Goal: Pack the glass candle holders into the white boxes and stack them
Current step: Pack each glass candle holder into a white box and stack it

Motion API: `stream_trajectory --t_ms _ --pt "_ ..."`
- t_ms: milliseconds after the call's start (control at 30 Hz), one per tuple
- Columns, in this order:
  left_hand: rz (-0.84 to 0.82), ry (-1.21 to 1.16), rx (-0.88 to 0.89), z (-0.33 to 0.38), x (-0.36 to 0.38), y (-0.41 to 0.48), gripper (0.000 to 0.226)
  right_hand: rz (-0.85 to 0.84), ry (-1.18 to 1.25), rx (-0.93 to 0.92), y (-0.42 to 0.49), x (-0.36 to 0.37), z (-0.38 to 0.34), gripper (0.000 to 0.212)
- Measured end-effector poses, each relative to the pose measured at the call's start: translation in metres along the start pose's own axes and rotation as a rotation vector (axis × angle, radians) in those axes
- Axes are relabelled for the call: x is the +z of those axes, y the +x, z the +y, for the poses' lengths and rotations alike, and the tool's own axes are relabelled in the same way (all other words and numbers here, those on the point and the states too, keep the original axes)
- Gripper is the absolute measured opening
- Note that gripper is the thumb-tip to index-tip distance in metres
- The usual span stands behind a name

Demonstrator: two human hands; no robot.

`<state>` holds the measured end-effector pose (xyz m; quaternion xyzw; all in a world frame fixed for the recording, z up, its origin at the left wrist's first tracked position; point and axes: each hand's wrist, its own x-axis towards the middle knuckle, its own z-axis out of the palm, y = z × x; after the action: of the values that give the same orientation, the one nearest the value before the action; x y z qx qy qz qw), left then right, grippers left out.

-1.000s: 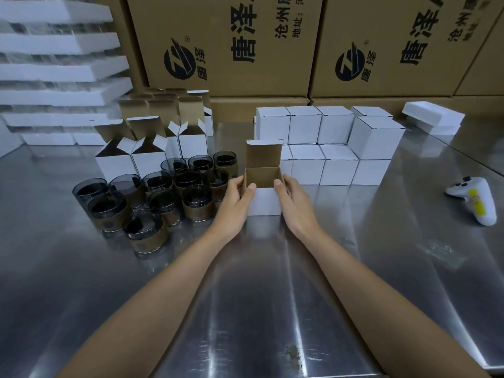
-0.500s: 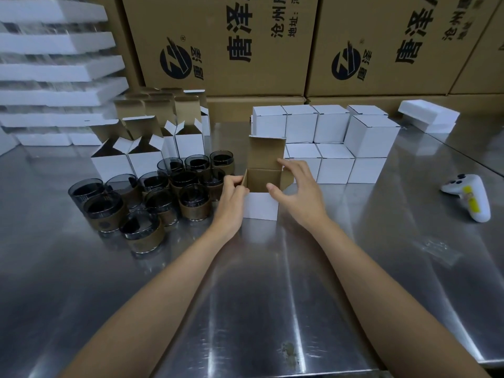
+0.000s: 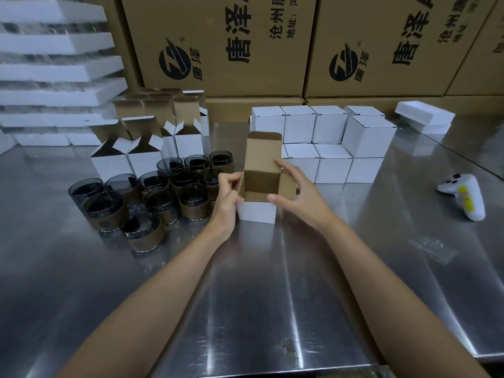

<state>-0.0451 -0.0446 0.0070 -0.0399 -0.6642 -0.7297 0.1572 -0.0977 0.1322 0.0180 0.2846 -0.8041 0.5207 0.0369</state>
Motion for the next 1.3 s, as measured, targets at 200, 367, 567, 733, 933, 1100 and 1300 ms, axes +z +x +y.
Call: stream_trajectory --t_ms 200,367,567,733,933,1100,1300 --pt "-0.047 0.094 0.027 0.004 0.0 -0.002 0.085 -0.145 0.003 0.024 0.0 -0.005 0.006 0.103" --pt "-0.106 0.212 0.049 0.002 -0.005 -0.005 0.077 -0.126 -0.09 -0.075 -0.001 -0.001 0.009 0.104" --pt "-0.115 0.315 0.076 0.0 -0.003 -0.005 0.081 -0.102 -0.052 -0.043 0.0 -0.002 0.011 0.098" --pt "-0.029 0.418 0.029 -0.004 -0.002 0.001 0.084 -0.089 -0.016 0.042 -0.002 -0.001 0.014 0.091" --pt "-0.096 0.363 -0.131 -0.006 -0.004 0.006 0.085 -0.084 0.054 0.081 0.0 -0.003 0.019 0.082" --pt "-0.084 0.42 -0.109 -0.007 -0.002 0.008 0.105 -0.111 0.005 0.036 -0.003 -0.006 0.019 0.069" --pt "-0.072 0.444 -0.065 -0.009 -0.001 0.01 0.09 0.323 -0.041 -0.251 0.012 -0.006 -0.015 0.033"
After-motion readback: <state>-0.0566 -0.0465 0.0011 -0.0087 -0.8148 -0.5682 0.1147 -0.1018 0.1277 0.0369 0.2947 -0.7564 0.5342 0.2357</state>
